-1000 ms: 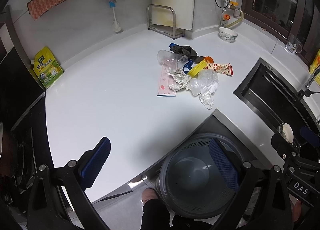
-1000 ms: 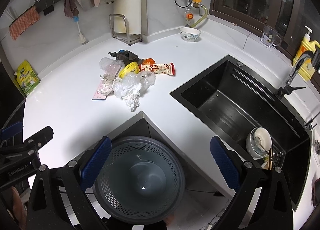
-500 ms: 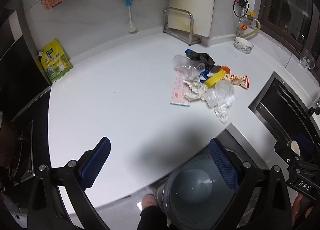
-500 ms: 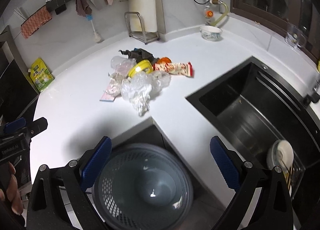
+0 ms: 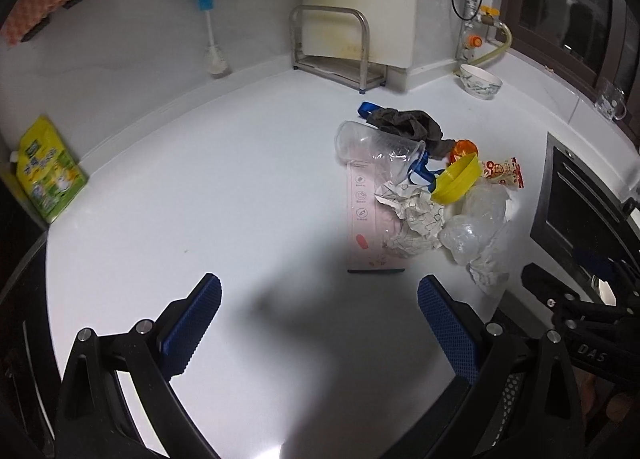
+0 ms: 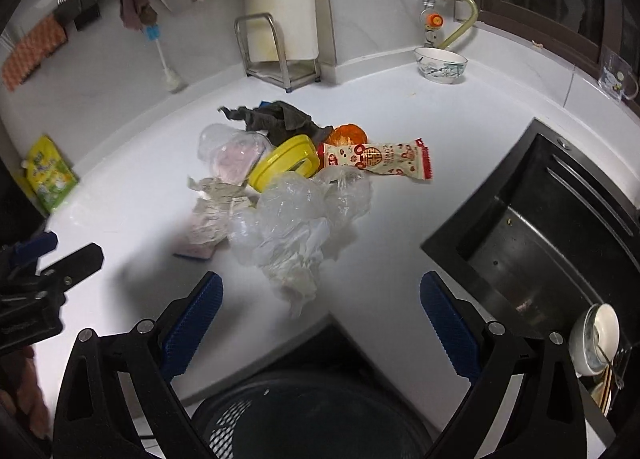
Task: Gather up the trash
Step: 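Reach both tools toward the trash pile on the counter, then grasp a white tissue with the right tool while the left tool grasps a patterned tissue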
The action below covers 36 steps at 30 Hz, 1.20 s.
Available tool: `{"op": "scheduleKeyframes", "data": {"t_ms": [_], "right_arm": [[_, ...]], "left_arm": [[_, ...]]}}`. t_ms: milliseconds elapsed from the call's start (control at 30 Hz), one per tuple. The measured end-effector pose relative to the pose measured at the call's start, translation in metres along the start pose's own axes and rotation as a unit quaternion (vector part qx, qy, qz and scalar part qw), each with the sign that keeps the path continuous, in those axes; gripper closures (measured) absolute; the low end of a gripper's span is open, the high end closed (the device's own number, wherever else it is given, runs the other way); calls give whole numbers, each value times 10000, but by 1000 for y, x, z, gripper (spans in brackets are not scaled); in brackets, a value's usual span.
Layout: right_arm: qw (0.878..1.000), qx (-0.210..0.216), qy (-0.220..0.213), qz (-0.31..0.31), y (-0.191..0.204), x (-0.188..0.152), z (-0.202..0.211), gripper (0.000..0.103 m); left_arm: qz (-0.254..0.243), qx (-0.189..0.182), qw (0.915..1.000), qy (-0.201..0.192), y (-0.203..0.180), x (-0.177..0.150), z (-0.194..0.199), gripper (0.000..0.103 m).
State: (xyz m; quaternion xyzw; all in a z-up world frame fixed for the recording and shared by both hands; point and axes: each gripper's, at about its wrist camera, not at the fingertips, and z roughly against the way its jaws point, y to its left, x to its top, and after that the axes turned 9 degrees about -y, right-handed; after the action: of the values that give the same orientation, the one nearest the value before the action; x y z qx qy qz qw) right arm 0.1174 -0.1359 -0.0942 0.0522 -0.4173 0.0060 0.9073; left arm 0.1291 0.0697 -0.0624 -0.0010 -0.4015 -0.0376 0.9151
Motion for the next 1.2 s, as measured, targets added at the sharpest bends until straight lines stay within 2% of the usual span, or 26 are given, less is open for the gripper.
{"op": "scheduleKeyframes", "data": {"t_ms": [200,333,433,500,567,700,900,1200], "right_arm": [[9984,-388,9,406,14,-12,-30,9],[9980,-485,30,415,15,-18,-40,11],[9977,-512,111,419,16,-20,-48,28],[9978,-498,207,395,16,-21,-54,44],[9980,-440,259,370,16,-21,-57,50],[9987,-308,252,311,17,-21,-55,75],[9996,-205,171,-14,0,-21,-42,78],[9992,-357,50,-184,-20,-21,-24,78]], "left_arm": [[-142,-216,9995,160,5,-3,-30,6],[-179,-352,9991,169,5,-3,-39,6],[-176,-425,9987,226,5,-5,-45,6],[-140,-493,9984,258,4,-6,-47,6],[-150,-516,9982,259,3,-6,-49,6],[-149,-546,9980,269,1,-7,-51,6],[-125,-655,9974,263,-9,-7,-58,6],[182,-755,9968,162,-21,11,-70,6]]}}
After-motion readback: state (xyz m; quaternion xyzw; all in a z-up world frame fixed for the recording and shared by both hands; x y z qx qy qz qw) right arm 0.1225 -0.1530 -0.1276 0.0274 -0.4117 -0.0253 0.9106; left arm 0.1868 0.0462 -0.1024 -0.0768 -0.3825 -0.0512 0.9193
